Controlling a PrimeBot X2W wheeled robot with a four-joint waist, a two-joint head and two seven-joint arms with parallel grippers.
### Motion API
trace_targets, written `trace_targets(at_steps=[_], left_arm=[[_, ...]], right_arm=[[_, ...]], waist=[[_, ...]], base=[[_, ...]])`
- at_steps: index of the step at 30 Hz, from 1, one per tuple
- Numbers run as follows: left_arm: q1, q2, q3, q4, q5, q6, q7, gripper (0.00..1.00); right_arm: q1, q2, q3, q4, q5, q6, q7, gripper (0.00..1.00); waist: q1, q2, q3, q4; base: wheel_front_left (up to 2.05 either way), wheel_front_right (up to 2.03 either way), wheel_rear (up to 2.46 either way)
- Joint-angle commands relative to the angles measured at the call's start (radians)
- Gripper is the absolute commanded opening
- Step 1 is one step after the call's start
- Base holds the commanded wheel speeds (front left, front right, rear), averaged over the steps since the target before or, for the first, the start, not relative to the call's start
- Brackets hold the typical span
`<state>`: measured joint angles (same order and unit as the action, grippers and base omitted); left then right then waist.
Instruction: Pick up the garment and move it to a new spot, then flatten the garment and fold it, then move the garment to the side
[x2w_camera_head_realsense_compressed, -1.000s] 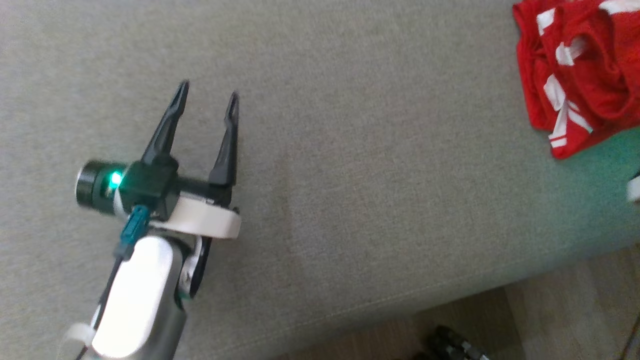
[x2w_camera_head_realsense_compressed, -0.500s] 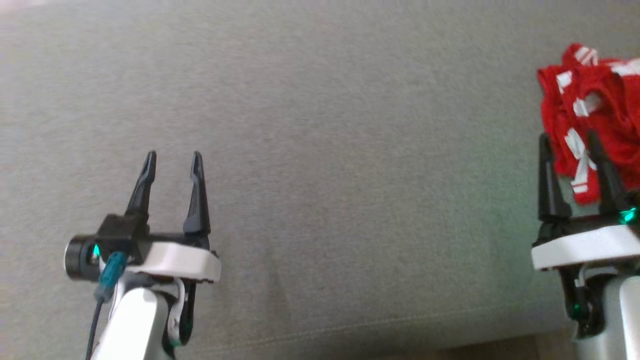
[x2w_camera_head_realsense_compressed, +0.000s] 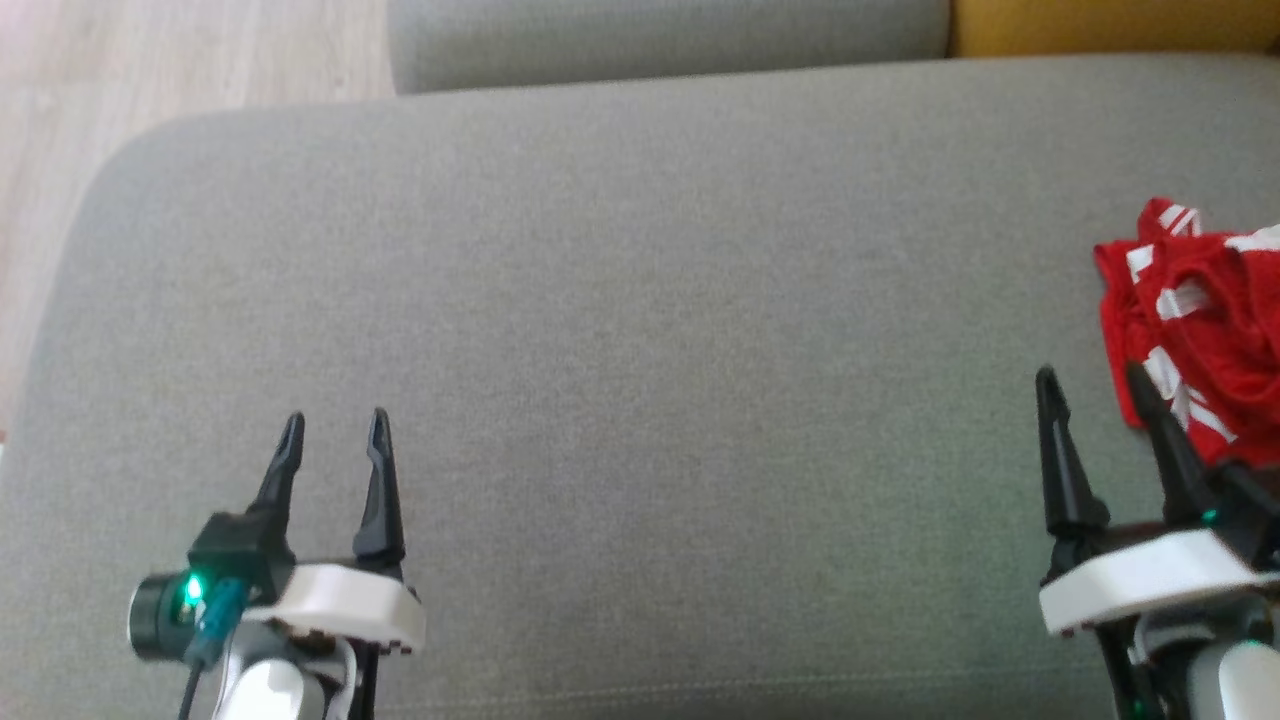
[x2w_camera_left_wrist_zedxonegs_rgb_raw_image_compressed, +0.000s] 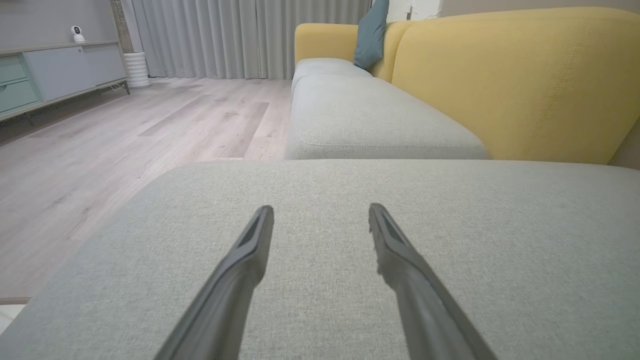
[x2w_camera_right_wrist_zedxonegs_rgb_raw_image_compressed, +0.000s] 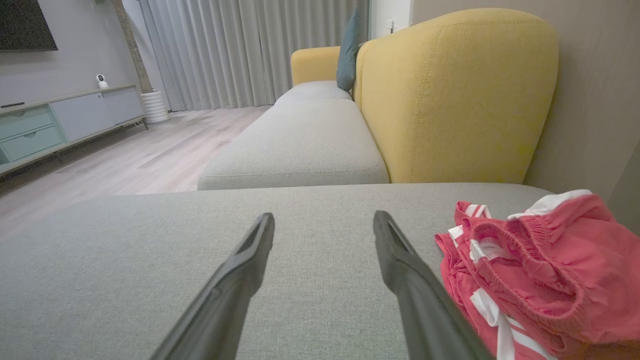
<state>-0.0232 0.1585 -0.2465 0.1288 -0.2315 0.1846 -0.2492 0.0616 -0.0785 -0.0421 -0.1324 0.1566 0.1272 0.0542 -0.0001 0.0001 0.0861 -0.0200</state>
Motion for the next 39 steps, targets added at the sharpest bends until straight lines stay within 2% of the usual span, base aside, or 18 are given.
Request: trace_targets(at_steps=[1, 13, 39], left_arm=[[-0.013, 0.020, 0.033, -0.029, -0.005, -0.002, -0.003, 1.00], [0.070, 0.035, 0.024, -0.054, -0.019, 0.008, 0.017, 1.00], [0.077, 0.052, 0.018, -0.071, -0.030, 0.030, 0.036, 1.00]], right_arm=[[0.003, -0.005, 0.024, -0.045, -0.010, 0.003, 0.009, 1.00], [0.073, 0.001, 0.036, -0.067, -0.012, 0.003, 0.041, 1.00], [0.074, 0.005, 0.044, -0.064, -0.005, 0.003, 0.041, 1.00]], waist=[[0.0001, -0.0001, -0.033, -0.002], [0.0001, -0.0001, -0.109, -0.019], [0.0001, -0.0001, -0.121, -0.023]], base=[[0.00, 0.00, 0.00], [0.00, 0.00, 0.00], [0.00, 0.00, 0.00]])
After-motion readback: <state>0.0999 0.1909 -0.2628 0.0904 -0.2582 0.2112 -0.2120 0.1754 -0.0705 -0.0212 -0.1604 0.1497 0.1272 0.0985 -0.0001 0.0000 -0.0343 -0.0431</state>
